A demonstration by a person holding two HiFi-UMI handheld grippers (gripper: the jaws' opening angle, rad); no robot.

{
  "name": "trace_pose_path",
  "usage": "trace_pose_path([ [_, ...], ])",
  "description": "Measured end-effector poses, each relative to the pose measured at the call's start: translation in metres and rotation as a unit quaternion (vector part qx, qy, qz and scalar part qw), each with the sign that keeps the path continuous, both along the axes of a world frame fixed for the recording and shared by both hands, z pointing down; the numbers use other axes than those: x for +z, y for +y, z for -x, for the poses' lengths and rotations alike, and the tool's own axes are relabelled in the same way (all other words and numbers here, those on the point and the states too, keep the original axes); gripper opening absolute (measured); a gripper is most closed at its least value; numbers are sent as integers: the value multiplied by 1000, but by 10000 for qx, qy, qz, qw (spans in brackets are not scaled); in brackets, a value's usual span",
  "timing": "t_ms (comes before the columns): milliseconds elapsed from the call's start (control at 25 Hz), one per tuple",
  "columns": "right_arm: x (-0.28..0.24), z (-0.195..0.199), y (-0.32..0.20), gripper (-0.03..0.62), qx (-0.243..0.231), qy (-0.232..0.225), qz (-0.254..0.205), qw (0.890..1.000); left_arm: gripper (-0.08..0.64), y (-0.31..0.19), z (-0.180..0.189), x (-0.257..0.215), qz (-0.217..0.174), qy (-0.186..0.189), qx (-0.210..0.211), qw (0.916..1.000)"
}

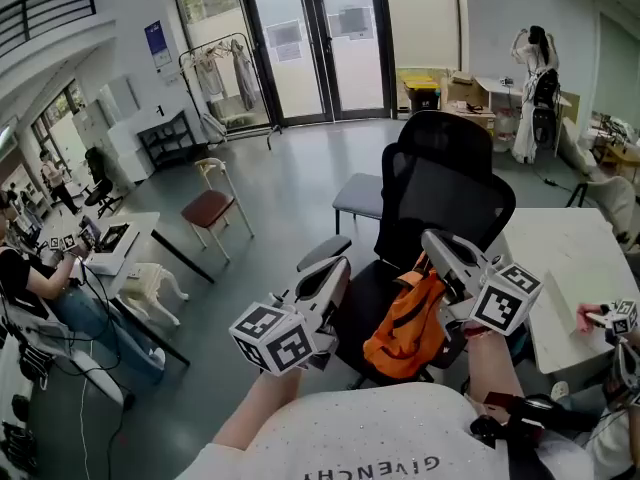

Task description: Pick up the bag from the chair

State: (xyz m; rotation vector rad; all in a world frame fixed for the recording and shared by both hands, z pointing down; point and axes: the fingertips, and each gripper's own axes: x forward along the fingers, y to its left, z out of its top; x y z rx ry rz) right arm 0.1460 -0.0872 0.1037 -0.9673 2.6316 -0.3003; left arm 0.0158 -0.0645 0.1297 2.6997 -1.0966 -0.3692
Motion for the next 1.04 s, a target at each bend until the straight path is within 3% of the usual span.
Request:
trace_pose_path([
  [160,-3,25,32,2,113,172,-53,9998,5,29,31,-8,28,0,-60,10000],
  [480,8,69,86,2,302,523,253,9979,5,91,67,-17,-140,-16,242,9996],
  [680,20,78,123,2,446,533,295,9971,5,136,73,-3,-347,-95,567,9977],
  [1040,20,83,143,2,614,724,367,9948,5,162,65,-5,-552,-275,915,9939],
])
